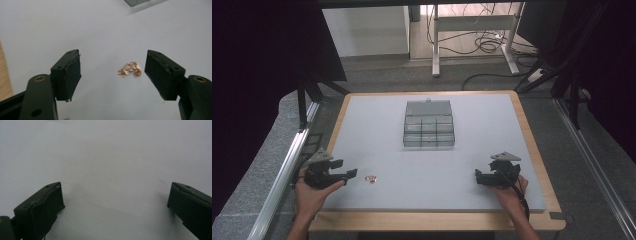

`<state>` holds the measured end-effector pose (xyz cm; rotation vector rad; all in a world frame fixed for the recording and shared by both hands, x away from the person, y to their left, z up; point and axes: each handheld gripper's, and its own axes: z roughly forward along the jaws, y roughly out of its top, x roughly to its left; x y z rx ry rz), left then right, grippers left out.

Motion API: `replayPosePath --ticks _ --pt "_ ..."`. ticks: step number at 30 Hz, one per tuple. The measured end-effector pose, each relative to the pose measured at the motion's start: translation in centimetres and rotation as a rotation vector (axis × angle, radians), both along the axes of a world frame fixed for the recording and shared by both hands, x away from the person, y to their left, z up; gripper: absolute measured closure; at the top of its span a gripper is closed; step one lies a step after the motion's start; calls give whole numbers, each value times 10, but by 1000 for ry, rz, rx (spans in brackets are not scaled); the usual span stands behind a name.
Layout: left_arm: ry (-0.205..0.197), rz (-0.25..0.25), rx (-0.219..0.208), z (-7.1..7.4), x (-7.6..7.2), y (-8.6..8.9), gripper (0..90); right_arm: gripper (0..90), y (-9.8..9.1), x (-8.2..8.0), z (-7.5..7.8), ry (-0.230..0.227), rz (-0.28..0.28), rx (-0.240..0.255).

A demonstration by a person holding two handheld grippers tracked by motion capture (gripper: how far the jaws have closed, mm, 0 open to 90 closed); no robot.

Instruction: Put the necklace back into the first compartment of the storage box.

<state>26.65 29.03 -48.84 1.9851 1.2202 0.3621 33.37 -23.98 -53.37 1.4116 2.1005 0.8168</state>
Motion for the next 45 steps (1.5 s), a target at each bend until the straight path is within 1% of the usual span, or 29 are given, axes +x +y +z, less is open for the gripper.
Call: replayPosePath --ticks 1,7,9,10,12,13,14,15,17,19,20,21,22,23,25,27,28,29,34,35,36,38,40,42,44,45 --pt "0 0 0 0 0 0 291 0 0 0 0 0 0 0" --pt "17 -54 3 1 -2 -12 313 0 0 0 0 0 0 0" --pt "31 -69 8 0 -1 -15 350 0 0 0 0 0 0 0" --pt "44 -78 22 -3 1 -17 361 0 0 0 0 0 0 0" --pt "47 -79 22 -4 1 -18 368 0 0 0 0 0 1 0" --pt "59 -92 27 -7 3 -22 391 0 0 0 0 1 1 0" --pt "59 -92 27 -7 3 -22 397 0 0 0 0 1 1 0" --pt "72 -103 40 -9 4 -25 400 0 0 0 0 1 1 0" --pt "85 -115 60 -12 5 -28 414 0 0 0 0 1 1 0" --pt "100 -128 66 -14 7 -30 436 0 0 0 0 1 2 0" --pt "100 -128 66 -14 7 -30 446 0 0 0 0 1 2 0" --pt "112 -128 76 -16 8 -32 454 0 0 0 0 1 2 0" --pt "121 -137 75 -17 10 -32 467 0 0 0 0 1 3 0" --pt "121 -137 75 -17 10 -32 477 0 0 0 0 1 3 0" --pt "137 -149 90 -20 14 -34 492 0 0 1 0 3 4 -2" --pt "141 -152 91 -21 15 -35 506 0 0 1 0 6 8 0" --pt "150 -162 94 -22 16 -36 506 0 0 1 0 6 8 0" --pt "158 -175 96 -23 18 -39 524 0 0 1 0 6 8 -1" --pt "172 -192 106 -26 20 -42 557 0 0 1 0 4 9 -1" --pt "174 -188 99 -27 20 -44 565 0 0 1 0 4 10 -1" --pt "179 -199 108 -28 21 -45 585 0 0 1 0 4 10 -2" --pt "181 -201 111 -29 22 -46 609 0 0 1 0 3 10 -3" --pt "186 -201 113 -30 23 -47 616 0 0 1 0 3 10 -3" --pt "187 -200 125 -32 23 -48 629 0 0 2 0 4 11 -2" --pt "186 -200 129 -32 23 -49 638 0 0 2 0 3 11 -2" --pt "187 -206 131 -33 23 -50 640 0 0 2 0 3 11 -2"
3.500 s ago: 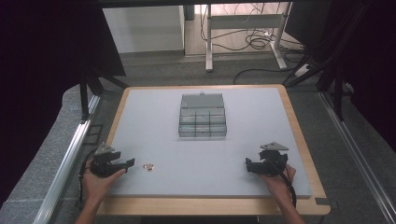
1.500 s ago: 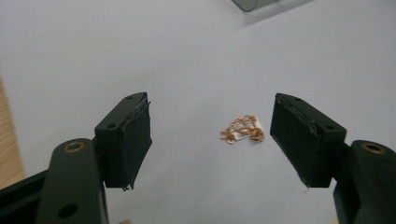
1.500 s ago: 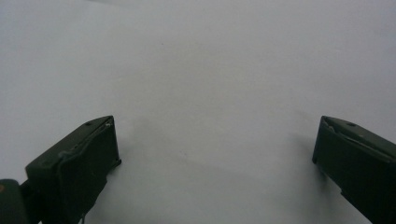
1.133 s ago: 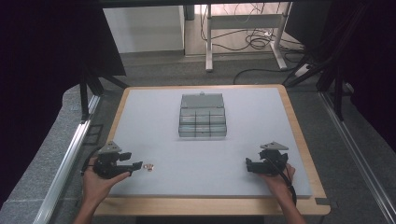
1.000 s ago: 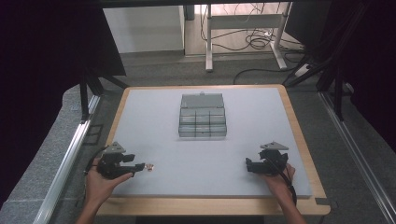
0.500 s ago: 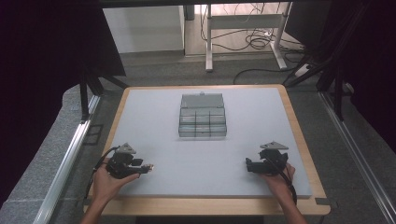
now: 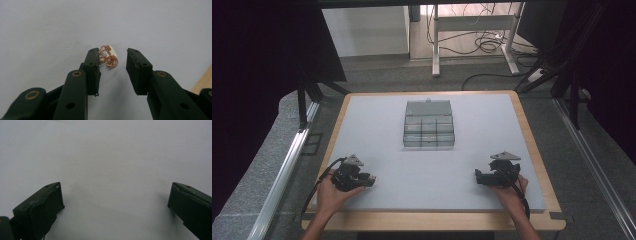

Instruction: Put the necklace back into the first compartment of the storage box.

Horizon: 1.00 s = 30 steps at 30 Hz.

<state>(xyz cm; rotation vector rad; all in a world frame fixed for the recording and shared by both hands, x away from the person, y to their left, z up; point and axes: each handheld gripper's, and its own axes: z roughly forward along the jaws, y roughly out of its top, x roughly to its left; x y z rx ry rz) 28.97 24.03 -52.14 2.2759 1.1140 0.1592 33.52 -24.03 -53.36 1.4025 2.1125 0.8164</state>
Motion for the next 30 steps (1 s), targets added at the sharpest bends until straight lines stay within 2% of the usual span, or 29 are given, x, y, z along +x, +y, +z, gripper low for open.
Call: replayPosePath --ticks 13,22,26,30 --pt "15 6 19 -5 4 -5 673 0 0 0 0 0 0 0" --pt "-14 21 60 -6 3 -8 758 0 0 0 0 0 1 -2" --pt "-36 10 112 -4 1 -15 768 0 0 0 0 0 0 -1" --pt "-36 5 106 -4 1 -15 801 0 0 0 0 0 1 -1"
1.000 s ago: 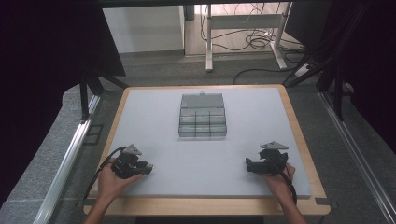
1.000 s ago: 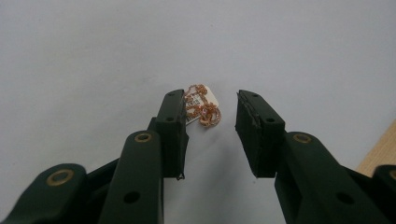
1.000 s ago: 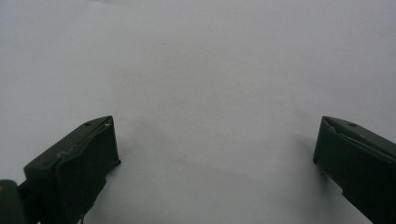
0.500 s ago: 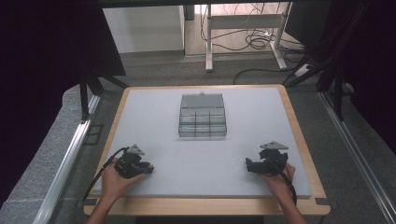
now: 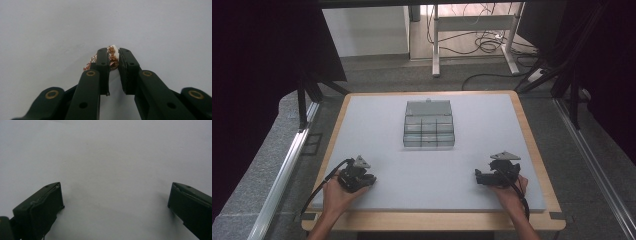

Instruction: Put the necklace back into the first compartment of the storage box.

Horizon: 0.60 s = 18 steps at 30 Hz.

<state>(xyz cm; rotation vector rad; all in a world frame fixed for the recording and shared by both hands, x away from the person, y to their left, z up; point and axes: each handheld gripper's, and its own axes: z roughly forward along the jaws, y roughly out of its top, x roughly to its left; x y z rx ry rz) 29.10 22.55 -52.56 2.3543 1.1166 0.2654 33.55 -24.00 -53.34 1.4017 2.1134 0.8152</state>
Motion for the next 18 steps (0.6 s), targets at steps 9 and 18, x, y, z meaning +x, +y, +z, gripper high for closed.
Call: replayPosePath --ticks 9,18 --pt "13 5 -44 -1 2 5 843 0 0 0 0 0 1 0" --pt "4 6 -66 -1 2 9 870 0 0 0 0 -1 0 0"
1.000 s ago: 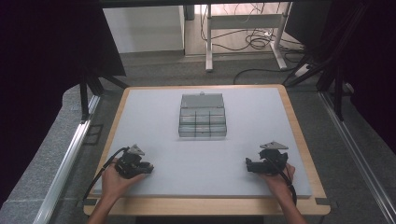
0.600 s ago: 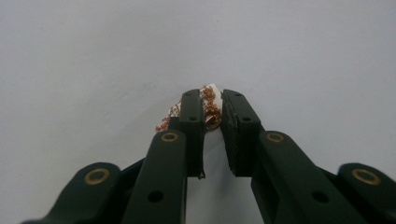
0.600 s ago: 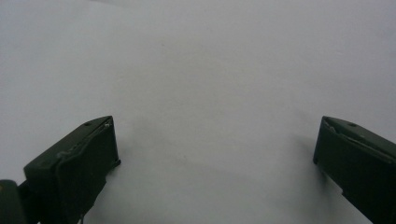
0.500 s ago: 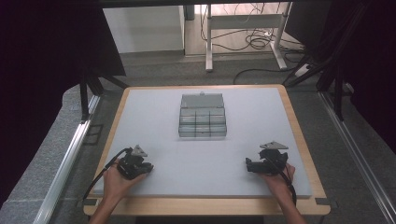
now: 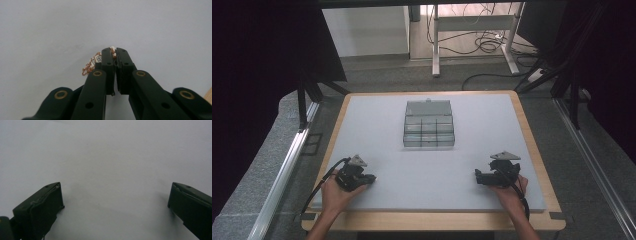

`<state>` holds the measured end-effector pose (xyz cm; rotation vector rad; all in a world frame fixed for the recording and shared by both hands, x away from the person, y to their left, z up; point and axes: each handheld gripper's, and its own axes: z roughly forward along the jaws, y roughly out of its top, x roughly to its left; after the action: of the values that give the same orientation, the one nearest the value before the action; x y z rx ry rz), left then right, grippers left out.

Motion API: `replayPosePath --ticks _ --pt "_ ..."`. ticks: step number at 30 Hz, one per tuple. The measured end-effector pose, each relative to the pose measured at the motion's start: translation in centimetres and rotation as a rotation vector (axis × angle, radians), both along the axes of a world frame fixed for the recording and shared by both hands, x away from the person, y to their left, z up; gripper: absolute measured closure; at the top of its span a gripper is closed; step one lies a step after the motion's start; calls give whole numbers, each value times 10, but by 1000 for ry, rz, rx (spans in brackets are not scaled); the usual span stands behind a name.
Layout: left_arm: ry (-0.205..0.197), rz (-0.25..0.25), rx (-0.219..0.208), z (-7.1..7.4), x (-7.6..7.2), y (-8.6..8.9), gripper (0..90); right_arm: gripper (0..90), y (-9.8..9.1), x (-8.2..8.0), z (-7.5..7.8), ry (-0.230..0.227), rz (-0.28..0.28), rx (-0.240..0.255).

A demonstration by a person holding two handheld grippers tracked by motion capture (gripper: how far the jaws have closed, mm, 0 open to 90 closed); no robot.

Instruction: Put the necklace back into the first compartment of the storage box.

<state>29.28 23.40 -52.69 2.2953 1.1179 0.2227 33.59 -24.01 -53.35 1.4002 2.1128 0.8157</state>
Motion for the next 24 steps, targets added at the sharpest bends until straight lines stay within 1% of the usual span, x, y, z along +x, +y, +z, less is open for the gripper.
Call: replayPosePath --ticks 1,4,9,14,19,20,24 --pt "-7 -1 3 0 0 0 871 0 0 0 0 0 0 0" --pt "-10 1 4 1 0 1 872 0 0 0 0 0 1 0" --pt "-19 2 -18 3 -1 4 872 0 0 0 0 -1 2 -2" --pt "-28 9 -55 8 -3 8 872 0 0 0 0 -1 3 -1" --pt "-42 14 -110 14 -6 14 872 0 0 0 0 -1 3 -1" --pt "-44 17 -114 14 -6 14 873 0 0 0 0 -1 3 -1" --pt "-50 24 -155 19 -7 18 873 0 0 1 0 0 3 0"
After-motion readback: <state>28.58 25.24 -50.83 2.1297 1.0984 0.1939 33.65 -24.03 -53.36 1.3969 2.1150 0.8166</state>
